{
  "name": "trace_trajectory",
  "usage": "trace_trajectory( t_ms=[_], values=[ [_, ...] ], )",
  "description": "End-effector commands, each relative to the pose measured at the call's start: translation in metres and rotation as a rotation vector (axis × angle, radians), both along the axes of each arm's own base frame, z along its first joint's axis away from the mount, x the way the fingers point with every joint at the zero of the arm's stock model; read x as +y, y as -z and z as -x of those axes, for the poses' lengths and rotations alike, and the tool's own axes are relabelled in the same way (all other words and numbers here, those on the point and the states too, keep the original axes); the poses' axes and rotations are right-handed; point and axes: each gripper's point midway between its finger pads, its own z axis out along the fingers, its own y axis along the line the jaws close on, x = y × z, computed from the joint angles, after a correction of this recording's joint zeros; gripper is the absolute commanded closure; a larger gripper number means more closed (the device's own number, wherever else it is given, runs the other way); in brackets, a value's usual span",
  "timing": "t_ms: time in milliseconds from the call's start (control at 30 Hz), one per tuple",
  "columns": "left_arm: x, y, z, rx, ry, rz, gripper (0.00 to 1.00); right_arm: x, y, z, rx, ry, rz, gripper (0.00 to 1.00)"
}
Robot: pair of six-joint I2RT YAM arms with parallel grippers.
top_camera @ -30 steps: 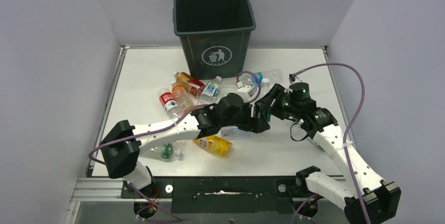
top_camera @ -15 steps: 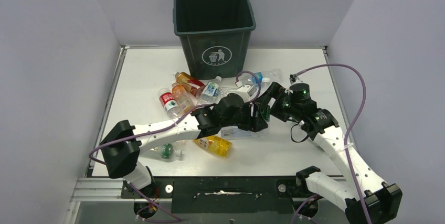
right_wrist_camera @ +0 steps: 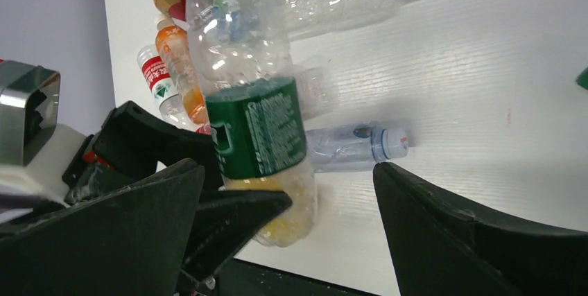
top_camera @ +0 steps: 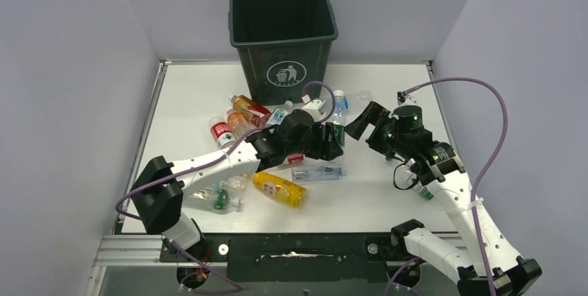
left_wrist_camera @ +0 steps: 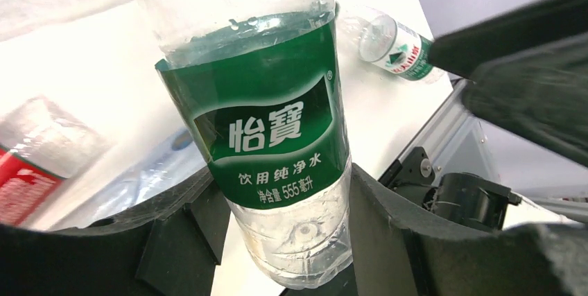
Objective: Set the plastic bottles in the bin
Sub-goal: Place the plastic bottle in the trash bin.
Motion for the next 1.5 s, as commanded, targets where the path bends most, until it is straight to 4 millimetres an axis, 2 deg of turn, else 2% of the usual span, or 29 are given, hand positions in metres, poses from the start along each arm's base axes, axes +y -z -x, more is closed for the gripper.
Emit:
trace_trajectory(
  t_ms=[0, 233, 433, 667, 833, 1000, 1233, 1367, 1467],
  values=[
    [0.011, -0.057, -0.023, -0.093, -0.011, 0.074, 0.54, -0.028, -0.020, 0.002, -0.050, 0.080, 0.089, 0.00],
    [0.036, -0.094, -0.054, -0.158, -0.052, 0.062, 0.53, -0.048, -0.018, 0.005, -0.039, 0.128, 0.123, 0.01],
    [0.053, -0.132, -0.077, -0.220, -0.074, 0.081, 0.53, -0.052, -0.011, 0.005, -0.026, 0.127, 0.107, 0.01],
    [0.067, -0.175, -0.092, -0.288, -0.087, 0.119, 0.53, -0.052, -0.006, 0.006, -0.015, 0.120, 0.107, 0.01],
    [0.084, -0.207, -0.113, -0.337, -0.120, 0.149, 0.54, -0.058, 0.003, 0.006, 0.008, 0.133, 0.137, 0.01],
    [0.107, -0.234, -0.146, -0.379, -0.165, 0.179, 0.53, -0.069, 0.019, 0.008, 0.066, 0.172, 0.170, 0.02],
    [0.140, -0.267, -0.201, -0.429, -0.235, 0.228, 0.53, -0.093, 0.030, 0.017, 0.146, 0.324, 0.205, 0.02],
    [0.144, -0.279, -0.229, -0.455, -0.245, 0.253, 0.53, -0.101, 0.044, 0.022, 0.220, 0.382, 0.223, 0.02],
    [0.142, -0.288, -0.248, -0.479, -0.245, 0.270, 0.53, -0.097, 0.053, 0.024, 0.254, 0.368, 0.211, 0.02]
  ],
)
